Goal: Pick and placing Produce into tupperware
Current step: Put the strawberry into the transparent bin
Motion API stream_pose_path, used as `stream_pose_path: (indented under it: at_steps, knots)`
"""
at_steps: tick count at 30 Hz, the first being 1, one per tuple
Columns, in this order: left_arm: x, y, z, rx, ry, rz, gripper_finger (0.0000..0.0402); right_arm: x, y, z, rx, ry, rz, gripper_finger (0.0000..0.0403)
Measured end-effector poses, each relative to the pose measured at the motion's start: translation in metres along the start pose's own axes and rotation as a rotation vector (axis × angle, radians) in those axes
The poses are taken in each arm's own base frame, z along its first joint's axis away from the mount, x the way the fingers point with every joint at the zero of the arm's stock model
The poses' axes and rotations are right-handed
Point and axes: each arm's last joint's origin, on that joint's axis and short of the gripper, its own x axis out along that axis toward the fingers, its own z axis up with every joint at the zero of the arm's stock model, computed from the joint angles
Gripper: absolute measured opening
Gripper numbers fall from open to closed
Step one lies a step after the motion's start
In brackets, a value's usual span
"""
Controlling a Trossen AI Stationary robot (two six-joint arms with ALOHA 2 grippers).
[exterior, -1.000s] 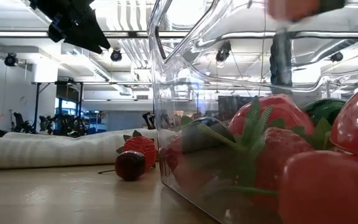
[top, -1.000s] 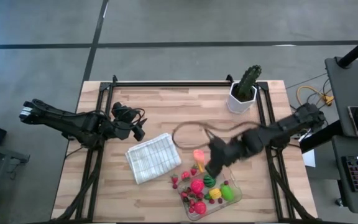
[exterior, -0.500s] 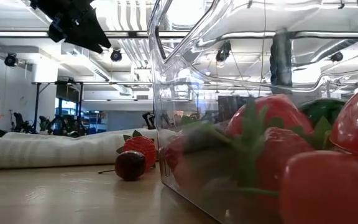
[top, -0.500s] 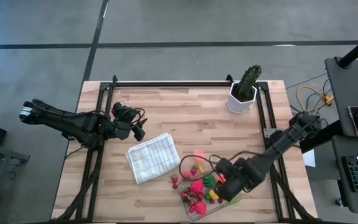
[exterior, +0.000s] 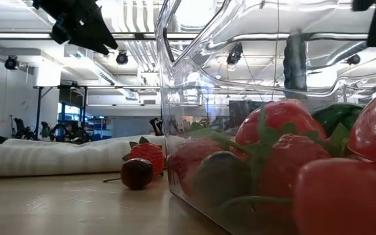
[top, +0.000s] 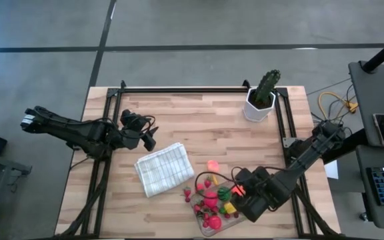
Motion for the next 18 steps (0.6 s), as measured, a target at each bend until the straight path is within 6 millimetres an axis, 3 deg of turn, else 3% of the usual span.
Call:
stream_pose_path:
  at_steps: [18]
  knots:
    - [0.0,0.0,0.0,0.0,0.0,0.0,0.021,-0.0008,0.0005,0.0044,0.02,-0.039,0.016,0.0357]
